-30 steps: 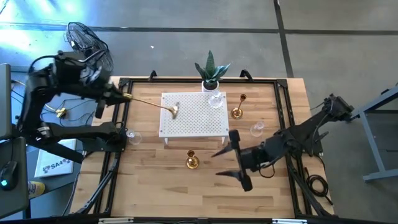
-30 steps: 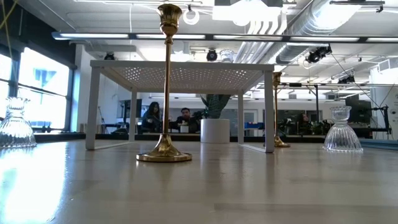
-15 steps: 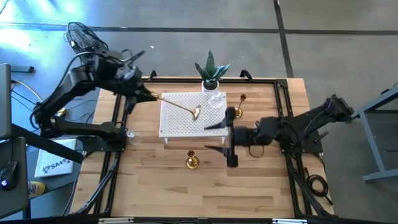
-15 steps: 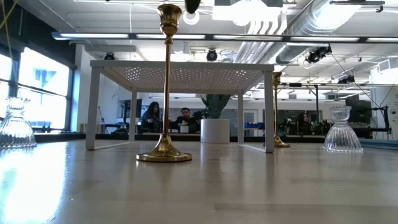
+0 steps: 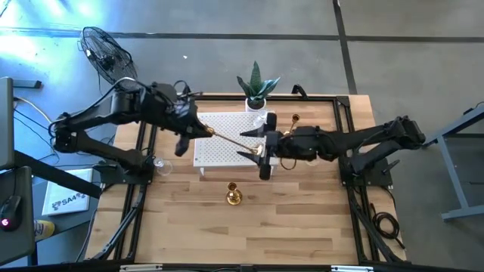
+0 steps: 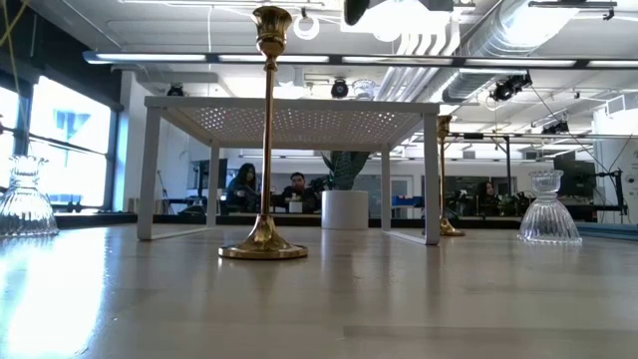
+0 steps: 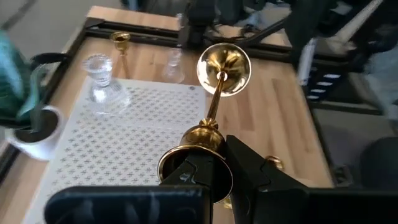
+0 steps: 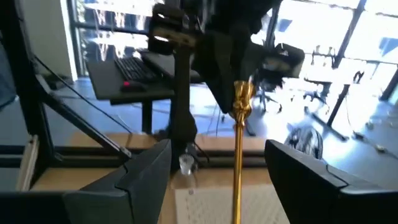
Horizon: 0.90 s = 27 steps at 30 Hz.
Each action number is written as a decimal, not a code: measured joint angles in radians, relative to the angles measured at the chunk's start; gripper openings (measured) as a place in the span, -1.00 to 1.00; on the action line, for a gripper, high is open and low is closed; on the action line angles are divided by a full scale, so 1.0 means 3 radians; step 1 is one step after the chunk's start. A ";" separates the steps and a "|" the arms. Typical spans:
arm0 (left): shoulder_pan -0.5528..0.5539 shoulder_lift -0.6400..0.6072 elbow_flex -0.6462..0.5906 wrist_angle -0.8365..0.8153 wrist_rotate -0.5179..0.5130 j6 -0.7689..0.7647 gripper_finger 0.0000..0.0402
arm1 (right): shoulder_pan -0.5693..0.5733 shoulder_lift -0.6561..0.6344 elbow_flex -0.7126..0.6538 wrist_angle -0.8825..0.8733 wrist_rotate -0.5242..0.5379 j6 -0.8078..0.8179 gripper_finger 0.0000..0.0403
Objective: Pick & Place candle stick holders
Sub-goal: Put the top left gold candle holder on the shelf
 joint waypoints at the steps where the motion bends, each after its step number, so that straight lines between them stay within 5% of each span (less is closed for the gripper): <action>1: -0.0054 0.0030 0.0000 0.0001 -0.0108 -0.0006 -0.94 | -0.0013 0.0011 0.0000 -0.0036 0.0030 0.0025 0.25; 19: -0.0363 0.0222 0.0071 0.0153 -0.0132 0.0016 -0.94 | -0.0192 0.0265 0.0000 -0.0226 -0.0123 0.0297 0.24; 27: -0.0361 0.0222 0.0071 0.0153 -0.0149 0.0000 -0.94 | -0.0191 0.0267 0.0000 -0.0375 -0.0166 0.0373 -0.08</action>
